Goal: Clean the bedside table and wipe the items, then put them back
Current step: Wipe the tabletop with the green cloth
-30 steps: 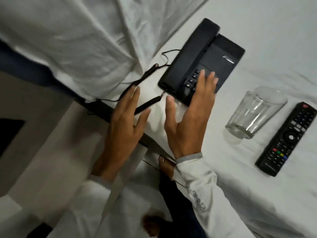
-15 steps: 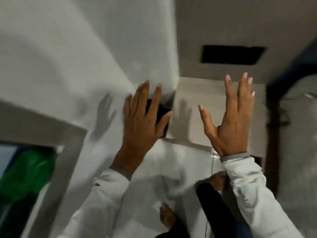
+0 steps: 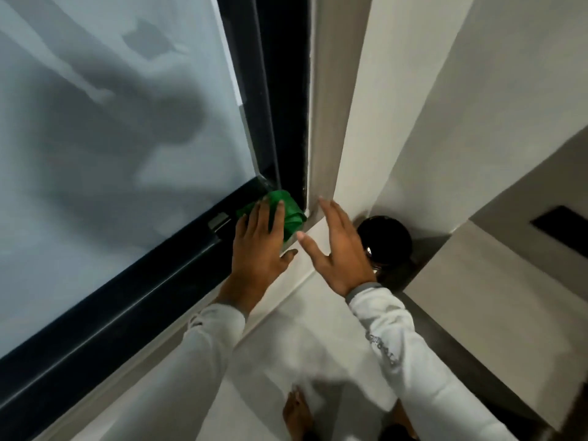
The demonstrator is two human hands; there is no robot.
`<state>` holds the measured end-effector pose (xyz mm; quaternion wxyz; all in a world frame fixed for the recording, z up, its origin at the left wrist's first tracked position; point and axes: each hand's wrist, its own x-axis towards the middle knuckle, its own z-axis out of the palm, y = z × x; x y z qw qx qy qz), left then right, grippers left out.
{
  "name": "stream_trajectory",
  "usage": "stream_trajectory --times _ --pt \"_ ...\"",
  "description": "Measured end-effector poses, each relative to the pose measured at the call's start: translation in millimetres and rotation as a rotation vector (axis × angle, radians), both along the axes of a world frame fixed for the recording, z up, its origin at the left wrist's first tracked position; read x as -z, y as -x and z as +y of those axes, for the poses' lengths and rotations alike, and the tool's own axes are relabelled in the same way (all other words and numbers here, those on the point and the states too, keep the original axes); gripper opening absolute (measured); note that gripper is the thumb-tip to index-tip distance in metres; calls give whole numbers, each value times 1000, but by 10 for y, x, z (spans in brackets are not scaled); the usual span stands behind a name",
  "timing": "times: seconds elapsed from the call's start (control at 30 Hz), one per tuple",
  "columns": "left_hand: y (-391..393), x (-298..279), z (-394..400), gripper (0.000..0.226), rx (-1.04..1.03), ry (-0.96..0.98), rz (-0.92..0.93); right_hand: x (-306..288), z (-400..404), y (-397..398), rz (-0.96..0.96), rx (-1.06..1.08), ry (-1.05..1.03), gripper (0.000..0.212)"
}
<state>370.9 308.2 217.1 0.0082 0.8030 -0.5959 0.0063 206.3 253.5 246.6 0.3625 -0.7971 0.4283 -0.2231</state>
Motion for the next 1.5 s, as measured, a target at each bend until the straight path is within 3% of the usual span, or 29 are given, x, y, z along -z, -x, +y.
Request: stream_trajectory --times 0.13,0.23,0.3,0.4,0.47,0.53,0.7,0.83,0.87,0.93,1.0,1.1,1.2,1.27,1.37,1.5 --pt "-121 95 -157 68 22 -39 -221 -50 14 -78 19 -58 -19 72" --pt "-98 -123 -251 34 6 24 -191 -70 -29 99 -28 2 -61 65" --pt "15 -231 -297 26 -2 38 106 11 -106 316 -152 175 -219 56" --pt "459 -267 -335 30 9 77 858 219 -209 722 -453 482 -661 33" --pt "849 -181 -407 30 33 7 1191 364 -194 1005 -617 547 -952 39" --pt "1416 79 -608 35 67 -105 1344 616 -137 1422 -756 628 -1068 52" --pt "2897 940 -1008 33 92 -465 1520 1326 -2 2752 -929 974 -944 36" --pt "3732 1543 -1048 23 150 -672 1391 1889 77 3948 -698 1094 -804 55" --pt "3895 1714 -1077 27 169 -680 1338 2049 90 4290 -635 1121 -782 50" --pt "3996 1949 -1166 37 238 -617 1213 2334 96 4837 -505 1115 -755 44" --pt "3970 2143 -1300 39 354 -490 1048 2626 48 5291 -352 1108 -748 59" --pt "3803 2282 -1540 40 521 -265 685 2988 -10 5657 107 1062 -718 62" --pt "3470 2450 -1754 49 688 -135 310 3198 20 5616 432 1186 -504 56" --pt "3248 2569 -1837 53 684 -157 176 3291 90 5447 584 1215 -343 49" --pt "3033 2605 -1871 59 616 -282 85 3376 167 5198 618 1239 -268 42" --pt "2810 2567 -1846 62 647 -265 33 3364 113 5003 550 1297 -309 66"
